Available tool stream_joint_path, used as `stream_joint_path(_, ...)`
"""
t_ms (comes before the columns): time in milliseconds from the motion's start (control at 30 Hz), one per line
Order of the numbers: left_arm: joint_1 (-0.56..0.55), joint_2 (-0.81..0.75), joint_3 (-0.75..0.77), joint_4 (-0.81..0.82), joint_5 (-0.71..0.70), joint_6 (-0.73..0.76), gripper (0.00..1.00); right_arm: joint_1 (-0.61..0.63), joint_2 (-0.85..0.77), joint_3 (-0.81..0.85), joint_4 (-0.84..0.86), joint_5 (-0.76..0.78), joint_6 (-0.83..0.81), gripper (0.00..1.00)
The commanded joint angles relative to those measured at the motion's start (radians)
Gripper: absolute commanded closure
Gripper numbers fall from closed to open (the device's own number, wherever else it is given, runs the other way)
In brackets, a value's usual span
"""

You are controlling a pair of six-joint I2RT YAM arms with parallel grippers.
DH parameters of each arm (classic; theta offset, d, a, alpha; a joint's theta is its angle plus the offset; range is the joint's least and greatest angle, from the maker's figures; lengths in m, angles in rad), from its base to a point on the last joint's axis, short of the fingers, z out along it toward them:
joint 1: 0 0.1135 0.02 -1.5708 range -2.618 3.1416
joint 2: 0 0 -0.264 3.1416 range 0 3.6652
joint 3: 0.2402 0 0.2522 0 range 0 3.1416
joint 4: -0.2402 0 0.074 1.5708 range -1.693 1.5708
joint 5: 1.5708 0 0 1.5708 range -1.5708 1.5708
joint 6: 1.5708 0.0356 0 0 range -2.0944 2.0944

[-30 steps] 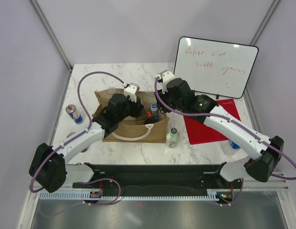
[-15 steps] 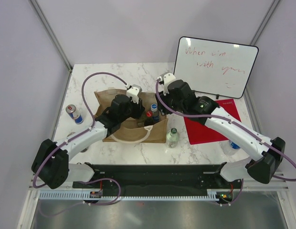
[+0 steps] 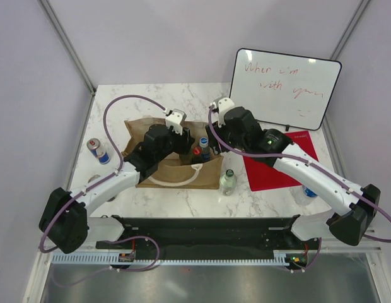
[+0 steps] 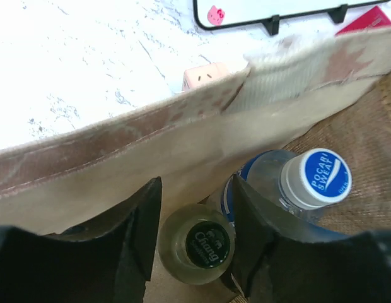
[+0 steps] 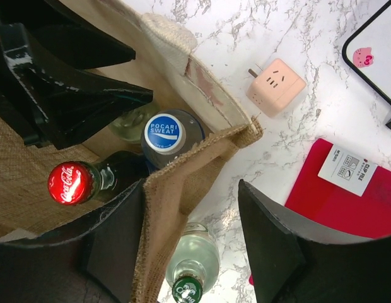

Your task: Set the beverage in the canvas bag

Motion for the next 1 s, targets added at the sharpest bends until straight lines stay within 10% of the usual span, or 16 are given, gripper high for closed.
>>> stream_joint_path(0,-0.003,-0.072,0.048,0.029,-0.019,0.001,0.42,0.001,-0.043,-0.004,-0.008,0.006,-0.003,0.32)
stream_joint_path(967,-0.003,-0.393,0.476,-0.95,-0.09,-0.205,0.0,0.002,-0.315,-0.15,-0.249,-0.127,0.165,0.26)
